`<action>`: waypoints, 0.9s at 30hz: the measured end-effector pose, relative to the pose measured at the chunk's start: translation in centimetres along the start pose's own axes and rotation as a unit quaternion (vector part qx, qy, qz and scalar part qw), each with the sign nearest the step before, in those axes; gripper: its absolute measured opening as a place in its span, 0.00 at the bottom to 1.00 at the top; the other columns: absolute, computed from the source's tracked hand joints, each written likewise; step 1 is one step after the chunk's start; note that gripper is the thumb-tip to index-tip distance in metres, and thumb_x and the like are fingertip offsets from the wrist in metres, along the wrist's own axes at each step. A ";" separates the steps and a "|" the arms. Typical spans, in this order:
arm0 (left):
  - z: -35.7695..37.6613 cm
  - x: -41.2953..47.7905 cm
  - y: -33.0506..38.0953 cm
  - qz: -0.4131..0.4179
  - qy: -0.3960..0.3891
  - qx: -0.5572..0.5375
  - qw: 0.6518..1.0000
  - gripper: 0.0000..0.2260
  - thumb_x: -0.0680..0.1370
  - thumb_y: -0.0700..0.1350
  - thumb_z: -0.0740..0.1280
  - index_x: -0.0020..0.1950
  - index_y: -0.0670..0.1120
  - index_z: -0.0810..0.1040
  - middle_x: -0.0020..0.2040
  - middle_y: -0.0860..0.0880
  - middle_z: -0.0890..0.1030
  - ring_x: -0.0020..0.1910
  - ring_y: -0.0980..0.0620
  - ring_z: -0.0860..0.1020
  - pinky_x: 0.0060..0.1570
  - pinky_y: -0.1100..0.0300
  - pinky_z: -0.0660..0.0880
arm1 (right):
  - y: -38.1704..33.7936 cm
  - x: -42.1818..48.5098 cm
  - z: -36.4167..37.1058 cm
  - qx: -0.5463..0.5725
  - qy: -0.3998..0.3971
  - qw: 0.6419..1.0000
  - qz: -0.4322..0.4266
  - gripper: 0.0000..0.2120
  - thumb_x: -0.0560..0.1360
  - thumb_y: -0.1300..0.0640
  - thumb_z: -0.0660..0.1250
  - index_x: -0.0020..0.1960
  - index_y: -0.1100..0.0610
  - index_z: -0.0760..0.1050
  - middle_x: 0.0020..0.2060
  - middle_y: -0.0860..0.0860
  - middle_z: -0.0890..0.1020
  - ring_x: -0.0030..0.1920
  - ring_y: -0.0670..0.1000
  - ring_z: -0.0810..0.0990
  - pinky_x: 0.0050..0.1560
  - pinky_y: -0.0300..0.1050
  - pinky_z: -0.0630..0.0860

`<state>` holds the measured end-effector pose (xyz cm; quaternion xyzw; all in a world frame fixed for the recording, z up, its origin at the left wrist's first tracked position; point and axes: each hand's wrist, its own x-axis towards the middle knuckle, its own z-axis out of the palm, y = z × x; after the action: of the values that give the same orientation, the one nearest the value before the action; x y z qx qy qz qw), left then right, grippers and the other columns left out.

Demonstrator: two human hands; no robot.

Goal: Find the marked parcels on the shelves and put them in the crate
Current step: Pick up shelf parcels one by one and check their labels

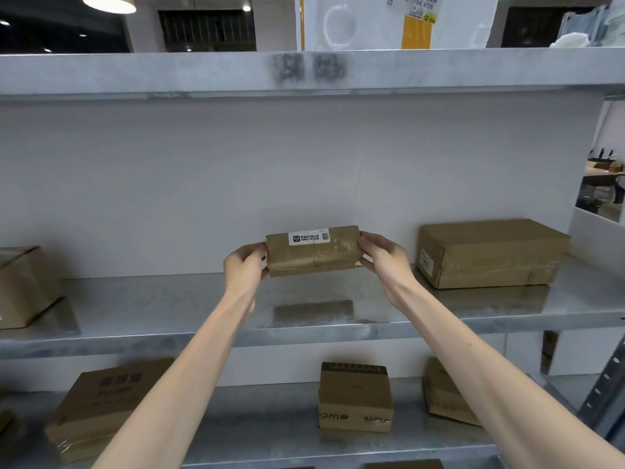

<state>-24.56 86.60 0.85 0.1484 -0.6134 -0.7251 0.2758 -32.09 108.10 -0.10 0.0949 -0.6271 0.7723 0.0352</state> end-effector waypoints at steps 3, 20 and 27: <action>-0.3 0.2 -0.6 -0.022 0.007 0.013 1.000 0.10 0.78 0.31 0.59 0.53 0.40 0.77 0.44 0.44 0.80 0.41 0.49 0.77 0.35 0.67 0.74 | 0.3 -0.3 -0.4 0.002 -0.017 1.000 0.013 0.10 0.79 0.64 0.65 0.55 0.53 0.81 0.51 0.52 0.85 0.53 0.49 0.83 0.58 0.44 0.78; -1.8 0.7 -0.4 -0.032 -0.004 -0.033 0.999 0.14 0.80 0.36 0.65 0.65 0.37 0.76 0.56 0.40 0.83 0.54 0.46 0.82 0.58 0.52 0.79 | -0.2 -1.1 -0.5 -0.030 -0.051 0.998 -0.007 0.22 0.76 0.71 0.62 0.66 0.55 0.76 0.52 0.51 0.84 0.52 0.47 0.82 0.53 0.36 0.79; -1.9 0.2 -1.0 -0.001 -0.023 0.020 1.000 0.14 0.79 0.31 0.62 0.60 0.40 0.82 0.55 0.45 0.85 0.50 0.52 0.83 0.58 0.57 0.79 | 0.9 -1.5 -0.2 -0.078 -0.046 0.995 -0.032 0.28 0.70 0.75 0.61 0.60 0.50 0.81 0.54 0.50 0.86 0.57 0.50 0.82 0.57 0.42 0.78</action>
<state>-23.92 85.01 -0.48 0.1377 -0.6335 -0.7164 0.2578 -30.80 108.17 -1.26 0.1471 -0.6832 0.7142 0.0383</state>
